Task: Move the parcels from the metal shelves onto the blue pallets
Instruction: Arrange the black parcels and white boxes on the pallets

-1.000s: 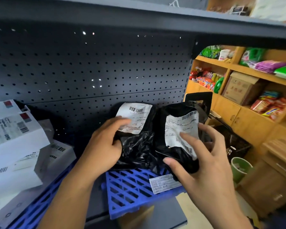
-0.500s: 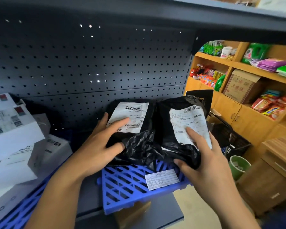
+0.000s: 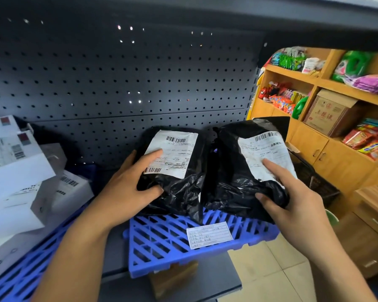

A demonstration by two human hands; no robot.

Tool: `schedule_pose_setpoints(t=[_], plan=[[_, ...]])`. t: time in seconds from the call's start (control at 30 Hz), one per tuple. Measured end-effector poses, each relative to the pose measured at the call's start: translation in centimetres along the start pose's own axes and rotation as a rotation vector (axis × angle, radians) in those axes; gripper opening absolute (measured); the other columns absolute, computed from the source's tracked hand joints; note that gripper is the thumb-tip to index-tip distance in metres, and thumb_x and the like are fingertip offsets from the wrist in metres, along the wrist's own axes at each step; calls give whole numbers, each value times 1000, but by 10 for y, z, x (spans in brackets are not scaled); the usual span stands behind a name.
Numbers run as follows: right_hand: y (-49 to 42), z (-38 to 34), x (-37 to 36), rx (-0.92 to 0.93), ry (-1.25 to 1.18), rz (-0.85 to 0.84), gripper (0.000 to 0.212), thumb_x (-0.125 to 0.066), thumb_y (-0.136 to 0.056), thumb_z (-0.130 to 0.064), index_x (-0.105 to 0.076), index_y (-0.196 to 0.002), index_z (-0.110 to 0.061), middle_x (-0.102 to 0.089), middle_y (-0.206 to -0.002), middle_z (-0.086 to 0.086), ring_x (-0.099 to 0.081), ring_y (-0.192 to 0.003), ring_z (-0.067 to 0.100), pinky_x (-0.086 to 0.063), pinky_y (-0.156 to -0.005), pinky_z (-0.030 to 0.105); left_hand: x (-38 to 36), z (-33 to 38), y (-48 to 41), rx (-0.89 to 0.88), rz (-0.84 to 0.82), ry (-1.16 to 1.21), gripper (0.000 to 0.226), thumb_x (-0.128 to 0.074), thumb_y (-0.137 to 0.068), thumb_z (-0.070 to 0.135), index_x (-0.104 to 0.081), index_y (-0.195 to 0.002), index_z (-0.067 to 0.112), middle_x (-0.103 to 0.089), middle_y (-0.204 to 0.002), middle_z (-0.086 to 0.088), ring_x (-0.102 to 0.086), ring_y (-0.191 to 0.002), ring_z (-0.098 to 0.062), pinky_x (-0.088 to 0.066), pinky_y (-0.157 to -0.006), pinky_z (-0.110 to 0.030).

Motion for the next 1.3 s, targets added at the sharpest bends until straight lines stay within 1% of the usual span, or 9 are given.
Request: schedule_pose_setpoints(t=[0.07, 0.13, 0.2, 0.33, 0.53, 0.73, 1.07, 1.17, 1.3], plan=[[-2, 4, -3, 16, 16, -24, 73, -80, -87, -17, -49, -145, -49, -63, -132, -16, -62, -119, 10, -46, -97, 25, -3, -3, -2, 23, 5, 21, 83, -70, -87, 29, -23, -144, 69, -13, -163, 21, -20, -142, 3, -21, -111, -23], [-4, 5, -5, 41, 48, -39, 74, -79, -88, -22, -45, -146, -51, -62, -137, -14, -61, -122, 11, -44, -96, 24, -5, -8, -3, 55, 9, 41, 89, -71, -85, 32, -17, -142, 73, -12, -166, 17, -21, -147, -3, -23, -118, -30], [-5, 6, -7, 34, 39, -56, 78, -82, -85, -28, -42, -146, -54, -60, -139, -15, -59, -123, 9, -46, -96, 26, -7, -11, -5, 58, 21, 77, 94, -72, -82, 30, -14, -141, 75, -27, -162, 17, -30, -148, -8, -28, -120, -35], [-7, 5, -13, 12, -29, -99, 90, -89, -77, -31, -37, -144, -59, -55, -138, -19, -54, -129, 7, -47, -104, 33, -11, -13, -6, 72, 26, 131, 98, -73, -85, 19, -15, -147, 68, -45, -133, 40, -47, -127, 2, -33, -101, -18], [-13, 7, -21, 0, -12, -168, 110, -90, -77, -21, -18, -143, -72, -49, -150, -17, -48, -138, 12, -41, -109, 30, -13, -14, -9, 48, 41, 128, 89, -72, -91, 19, -21, -147, 65, -45, -146, 25, -42, -135, -1, -30, -112, -24], [-15, 13, -18, -18, -52, -154, 105, -89, -78, -16, -25, -138, -74, -56, -130, -23, -57, -123, 9, -46, -102, 29, -13, -18, -4, 52, 143, 111, 84, -74, -90, 15, -31, -147, 59, -49, -142, 22, -45, -131, 0, -31, -110, -21], [-17, 19, -15, -34, -96, -194, 107, -88, -78, -13, -25, -135, -77, -62, -123, -24, -62, -113, 8, -46, -96, 27, -2, -27, 13, 57, 277, 61, 85, -79, -85, 16, -37, -147, 54, -51, -141, 16, -47, -129, -2, -34, -110, -23], [-19, 20, -15, -8, -97, -193, 107, -89, -77, -13, -26, -132, -79, -57, -120, -37, -60, -107, -5, -44, -91, 20, 2, -26, 20, 47, 313, 33, 84, -80, -83, 18, -38, -146, 54, -53, -139, 15, -49, -128, -4, -36, -108, -24], [-23, 22, -17, 19, -78, -212, 107, -89, -76, -14, -25, -134, -78, -52, -120, -42, -54, -100, -26, -41, -81, -1, -2, -20, 30, 39, 311, 13, 83, -78, -82, 25, -35, -146, 57, -52, -138, 16, -48, -125, 0, -35, -105, -20]])
Point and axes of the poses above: each hand's wrist, its own y-axis away from the middle knuckle, its own x-axis out of the back of the hand, z = x × y, the point moved 6 cm from there along -y, towards the middle knuckle
